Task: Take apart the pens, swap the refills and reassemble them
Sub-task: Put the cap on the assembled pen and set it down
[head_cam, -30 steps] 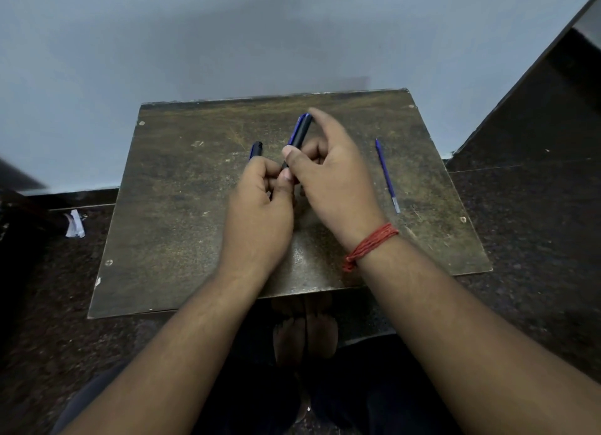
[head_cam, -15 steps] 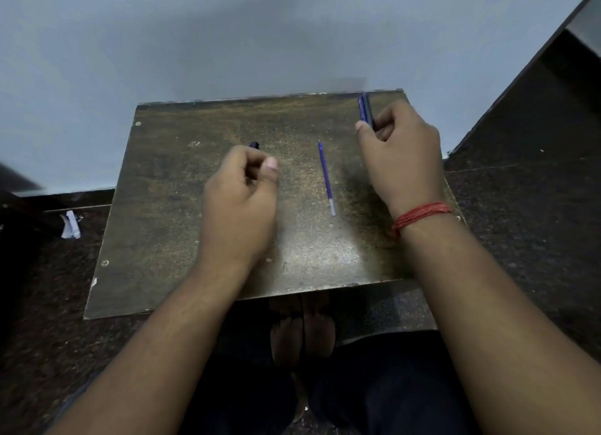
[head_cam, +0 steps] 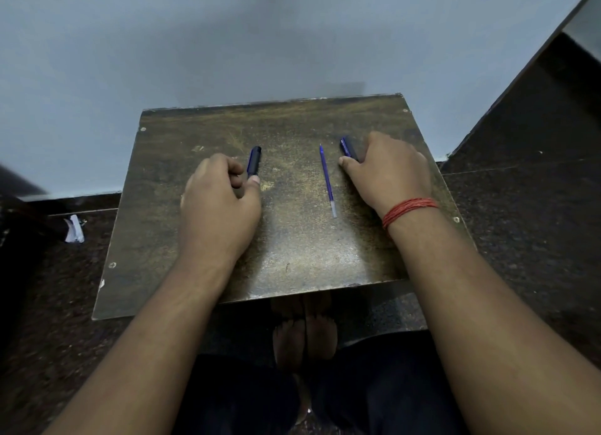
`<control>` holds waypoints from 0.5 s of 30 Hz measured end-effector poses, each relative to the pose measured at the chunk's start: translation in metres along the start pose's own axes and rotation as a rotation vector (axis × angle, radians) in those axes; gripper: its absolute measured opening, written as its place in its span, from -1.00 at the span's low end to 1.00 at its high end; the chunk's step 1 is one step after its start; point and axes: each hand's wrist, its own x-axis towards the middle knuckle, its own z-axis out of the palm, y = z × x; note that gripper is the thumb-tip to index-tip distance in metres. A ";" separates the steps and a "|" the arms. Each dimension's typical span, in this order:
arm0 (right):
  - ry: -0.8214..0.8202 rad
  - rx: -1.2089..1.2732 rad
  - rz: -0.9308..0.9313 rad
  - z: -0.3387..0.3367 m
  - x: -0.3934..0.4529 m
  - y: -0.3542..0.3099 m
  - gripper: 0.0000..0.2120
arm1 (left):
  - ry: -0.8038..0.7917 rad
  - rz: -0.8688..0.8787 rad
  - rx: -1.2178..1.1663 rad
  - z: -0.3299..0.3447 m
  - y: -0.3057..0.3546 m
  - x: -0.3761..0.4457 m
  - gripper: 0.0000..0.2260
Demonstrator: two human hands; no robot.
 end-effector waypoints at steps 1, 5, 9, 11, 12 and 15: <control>-0.008 0.008 0.010 -0.001 0.000 0.000 -0.64 | -0.017 0.002 0.045 0.000 0.001 0.000 -0.88; 0.019 0.108 0.042 -0.009 0.000 -0.001 -0.64 | -0.078 -0.049 0.178 0.001 0.001 -0.001 -0.83; 0.057 0.228 0.076 -0.015 -0.002 -0.002 -0.71 | -0.093 -0.054 0.224 0.003 0.001 -0.001 -0.84; 0.061 0.289 0.102 -0.018 -0.003 -0.002 -0.74 | -0.084 -0.058 0.231 0.003 0.001 0.000 -0.86; 0.065 0.307 0.106 -0.019 -0.003 -0.002 -0.75 | -0.085 -0.060 0.239 0.003 0.001 -0.001 -0.87; 0.056 0.338 0.067 -0.022 -0.006 -0.009 -0.78 | -0.086 -0.060 0.238 0.004 0.003 -0.001 -0.91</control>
